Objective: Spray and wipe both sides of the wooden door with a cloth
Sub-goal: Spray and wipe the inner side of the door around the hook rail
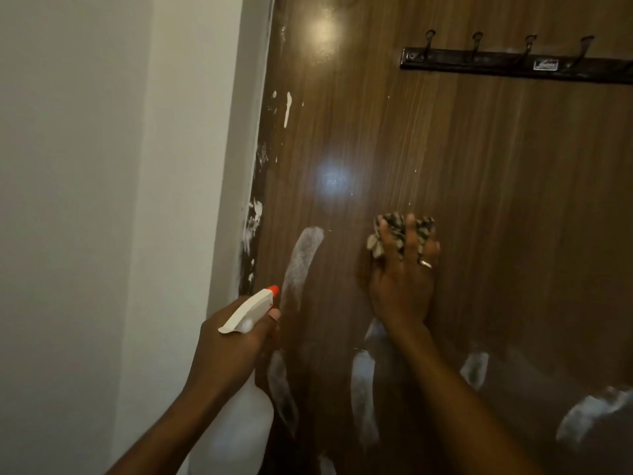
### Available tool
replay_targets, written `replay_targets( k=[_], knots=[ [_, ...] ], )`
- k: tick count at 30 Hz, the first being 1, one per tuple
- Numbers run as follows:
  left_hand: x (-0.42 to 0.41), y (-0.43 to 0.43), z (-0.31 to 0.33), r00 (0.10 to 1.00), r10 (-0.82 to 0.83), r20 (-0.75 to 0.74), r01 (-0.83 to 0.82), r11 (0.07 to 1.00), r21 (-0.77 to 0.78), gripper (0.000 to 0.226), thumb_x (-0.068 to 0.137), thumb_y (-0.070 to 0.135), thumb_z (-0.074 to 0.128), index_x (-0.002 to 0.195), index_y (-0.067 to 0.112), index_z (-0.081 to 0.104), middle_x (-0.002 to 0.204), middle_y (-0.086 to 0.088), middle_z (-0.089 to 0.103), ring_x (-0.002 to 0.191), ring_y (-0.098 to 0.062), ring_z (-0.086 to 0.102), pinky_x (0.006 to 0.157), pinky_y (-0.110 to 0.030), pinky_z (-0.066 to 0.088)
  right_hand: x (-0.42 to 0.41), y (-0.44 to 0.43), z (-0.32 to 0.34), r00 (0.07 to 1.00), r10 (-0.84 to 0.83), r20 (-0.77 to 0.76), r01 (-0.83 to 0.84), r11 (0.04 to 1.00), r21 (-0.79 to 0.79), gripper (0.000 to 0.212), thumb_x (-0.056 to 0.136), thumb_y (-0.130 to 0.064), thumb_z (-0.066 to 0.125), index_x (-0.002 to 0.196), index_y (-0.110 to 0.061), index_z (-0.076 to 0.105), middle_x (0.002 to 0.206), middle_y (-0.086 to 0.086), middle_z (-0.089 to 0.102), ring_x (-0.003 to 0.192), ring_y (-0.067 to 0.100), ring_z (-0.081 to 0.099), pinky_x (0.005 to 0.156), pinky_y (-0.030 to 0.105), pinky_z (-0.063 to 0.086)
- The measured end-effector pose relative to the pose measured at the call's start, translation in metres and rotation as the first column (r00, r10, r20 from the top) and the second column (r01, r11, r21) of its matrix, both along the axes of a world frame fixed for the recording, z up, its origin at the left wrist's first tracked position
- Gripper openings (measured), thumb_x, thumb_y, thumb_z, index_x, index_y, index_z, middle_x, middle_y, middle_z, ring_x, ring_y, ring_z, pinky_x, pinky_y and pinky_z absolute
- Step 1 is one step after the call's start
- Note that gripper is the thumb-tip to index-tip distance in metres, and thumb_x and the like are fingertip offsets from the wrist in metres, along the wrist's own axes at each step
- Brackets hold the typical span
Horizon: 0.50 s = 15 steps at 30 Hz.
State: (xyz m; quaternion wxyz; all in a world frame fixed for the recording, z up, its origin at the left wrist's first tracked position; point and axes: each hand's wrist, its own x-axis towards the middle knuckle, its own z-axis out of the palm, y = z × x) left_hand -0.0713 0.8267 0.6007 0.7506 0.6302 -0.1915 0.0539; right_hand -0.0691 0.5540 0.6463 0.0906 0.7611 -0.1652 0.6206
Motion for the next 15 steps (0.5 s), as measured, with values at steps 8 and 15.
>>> replay_targets(
  k=[8, 15],
  knots=[
    [0.03, 0.036, -0.01, 0.989, 0.066, 0.134, -0.082, 0.99, 0.116, 0.046, 0.08, 0.035, 0.065, 0.12, 0.011, 0.06, 0.106, -0.012, 0.068, 0.085, -0.028, 0.066, 0.084, -0.043, 0.056, 0.052, 0.037, -0.034, 0.956, -0.065, -0.285, -0.081, 0.878, -0.472, 0.065, 0.096, -0.035, 0.055, 0.156, -0.031, 0.029, 0.164, 0.009, 0.02, 0.151, 0.039, 0.013, 0.121, 0.055, 0.017],
    [0.049, 0.067, -0.017, 0.993, 0.031, 0.112, -0.041, 0.996, 0.083, 0.055, 0.075, 0.046, 0.066, 0.118, 0.012, 0.061, 0.105, -0.012, 0.069, 0.088, -0.028, 0.067, 0.084, -0.051, 0.056, 0.057, 0.055, 0.012, 0.993, 0.054, -0.11, -0.058, 0.998, -0.032, 0.058, 0.097, -0.038, 0.034, 0.154, -0.038, 0.029, 0.166, 0.006, 0.012, 0.151, 0.041, 0.006, 0.12, 0.06, 0.015]
  ],
)
